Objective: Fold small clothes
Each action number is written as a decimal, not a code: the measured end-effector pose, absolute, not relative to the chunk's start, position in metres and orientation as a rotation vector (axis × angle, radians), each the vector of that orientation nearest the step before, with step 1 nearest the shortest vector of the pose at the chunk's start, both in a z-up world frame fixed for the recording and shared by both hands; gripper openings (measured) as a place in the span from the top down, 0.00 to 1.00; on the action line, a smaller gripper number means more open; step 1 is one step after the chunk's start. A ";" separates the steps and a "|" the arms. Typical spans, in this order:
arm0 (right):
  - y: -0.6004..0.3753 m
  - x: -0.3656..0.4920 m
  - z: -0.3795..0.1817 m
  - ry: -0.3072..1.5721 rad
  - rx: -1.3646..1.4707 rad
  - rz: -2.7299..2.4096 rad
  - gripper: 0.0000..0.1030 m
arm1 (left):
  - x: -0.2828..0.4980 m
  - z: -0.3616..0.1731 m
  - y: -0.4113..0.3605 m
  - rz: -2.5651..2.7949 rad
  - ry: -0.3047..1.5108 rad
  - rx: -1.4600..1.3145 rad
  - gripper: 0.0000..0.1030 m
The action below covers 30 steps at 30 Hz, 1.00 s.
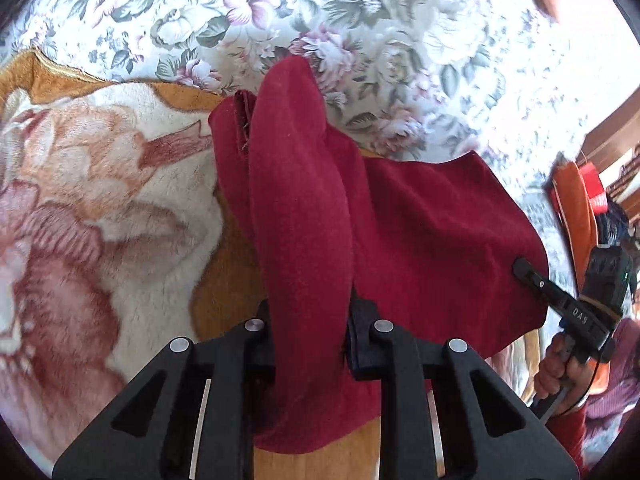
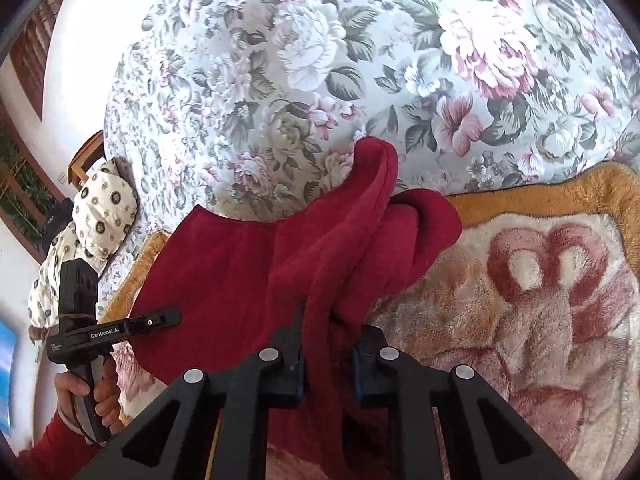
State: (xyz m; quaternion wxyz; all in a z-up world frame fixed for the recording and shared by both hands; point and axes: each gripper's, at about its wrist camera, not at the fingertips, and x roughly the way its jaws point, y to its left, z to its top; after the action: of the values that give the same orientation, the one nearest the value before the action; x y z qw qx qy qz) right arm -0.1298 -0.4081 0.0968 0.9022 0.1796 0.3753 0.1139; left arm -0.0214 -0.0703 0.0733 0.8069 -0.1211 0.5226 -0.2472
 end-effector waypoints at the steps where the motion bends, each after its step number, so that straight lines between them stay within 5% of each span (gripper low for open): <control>1: -0.407 -0.141 0.098 0.786 0.373 0.239 0.85 | -0.033 0.076 -0.067 -0.535 1.121 -0.248 0.82; 9: -0.420 -0.229 0.040 0.953 0.467 0.174 0.83 | -0.103 0.029 -0.042 -0.463 1.258 -0.242 0.79; 11: -0.424 -0.233 0.029 0.986 0.421 0.125 0.70 | -0.100 0.027 -0.037 -0.457 1.259 -0.279 0.74; 13: -0.428 -0.237 0.042 0.945 0.373 0.075 0.61 | -0.098 0.036 -0.033 -0.431 1.267 -0.278 0.70; 19: -0.437 -0.224 0.099 0.794 0.311 0.036 0.58 | -0.097 0.089 -0.025 -0.345 1.113 -0.172 0.70; 24: -0.424 -0.153 0.092 0.805 0.251 0.026 0.58 | -0.074 0.096 -0.032 -0.359 1.087 -0.201 0.66; 26: -0.424 -0.129 0.080 0.840 0.258 0.027 0.64 | -0.060 0.093 -0.043 -0.356 1.091 -0.193 0.66; 27: -0.424 -0.120 0.072 0.857 0.260 0.020 0.86 | -0.055 0.093 -0.050 -0.357 1.090 -0.185 0.66; 28: -0.425 -0.117 0.070 0.850 0.261 0.001 0.94 | -0.050 0.094 -0.056 -0.366 1.084 -0.173 0.66; 30: -0.430 -0.125 0.078 0.796 0.276 -0.008 0.94 | -0.040 0.094 -0.069 -0.376 1.073 -0.147 0.66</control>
State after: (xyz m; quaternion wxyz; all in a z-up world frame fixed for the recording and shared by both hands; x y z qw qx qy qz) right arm -0.1248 -0.4302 0.0776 0.9126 0.1340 0.3862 -0.0040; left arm -0.0396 -0.0687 0.0937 0.8402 -0.0697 0.5075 -0.1780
